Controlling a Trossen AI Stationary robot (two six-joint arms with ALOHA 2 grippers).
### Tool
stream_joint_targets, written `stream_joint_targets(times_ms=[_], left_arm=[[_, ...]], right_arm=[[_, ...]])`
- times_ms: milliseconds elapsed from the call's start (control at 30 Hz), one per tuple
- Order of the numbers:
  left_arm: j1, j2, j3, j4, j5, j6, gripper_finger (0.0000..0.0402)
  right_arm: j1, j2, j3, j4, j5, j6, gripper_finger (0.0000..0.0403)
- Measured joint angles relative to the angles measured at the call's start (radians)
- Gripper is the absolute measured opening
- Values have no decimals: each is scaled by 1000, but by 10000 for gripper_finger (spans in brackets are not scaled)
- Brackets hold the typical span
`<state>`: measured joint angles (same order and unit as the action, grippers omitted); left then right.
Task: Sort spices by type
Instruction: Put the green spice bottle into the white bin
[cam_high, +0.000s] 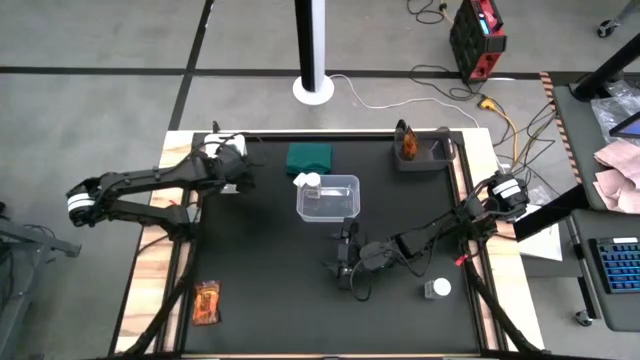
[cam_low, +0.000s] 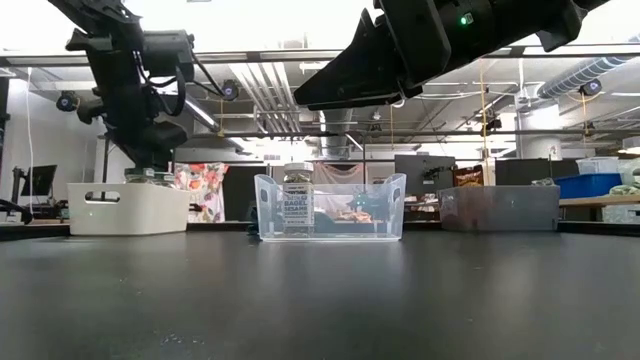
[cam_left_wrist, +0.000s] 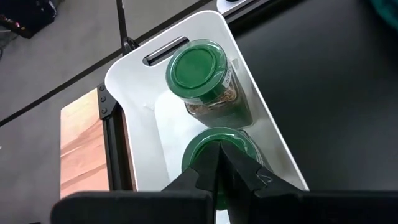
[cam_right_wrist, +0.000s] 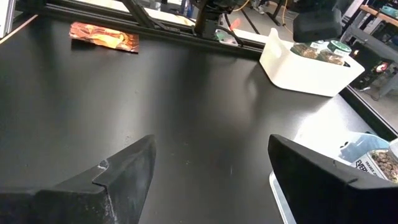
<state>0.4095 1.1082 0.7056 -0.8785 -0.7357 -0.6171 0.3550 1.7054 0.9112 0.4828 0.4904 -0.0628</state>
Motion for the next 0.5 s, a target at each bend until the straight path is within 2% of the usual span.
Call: stream_joint_targets(times_ms=[133, 233, 500], left_arm=[[0, -3, 20, -11, -7, 21, 0], [5, -4, 38, -10, -53, 43, 0], [109, -2, 39, -31, -88, 77, 0]], right_arm=[[0, 0, 0, 0, 0, 0, 306], [0, 0, 0, -1, 0, 0, 311], [0, 0, 0, 0, 0, 2, 300]])
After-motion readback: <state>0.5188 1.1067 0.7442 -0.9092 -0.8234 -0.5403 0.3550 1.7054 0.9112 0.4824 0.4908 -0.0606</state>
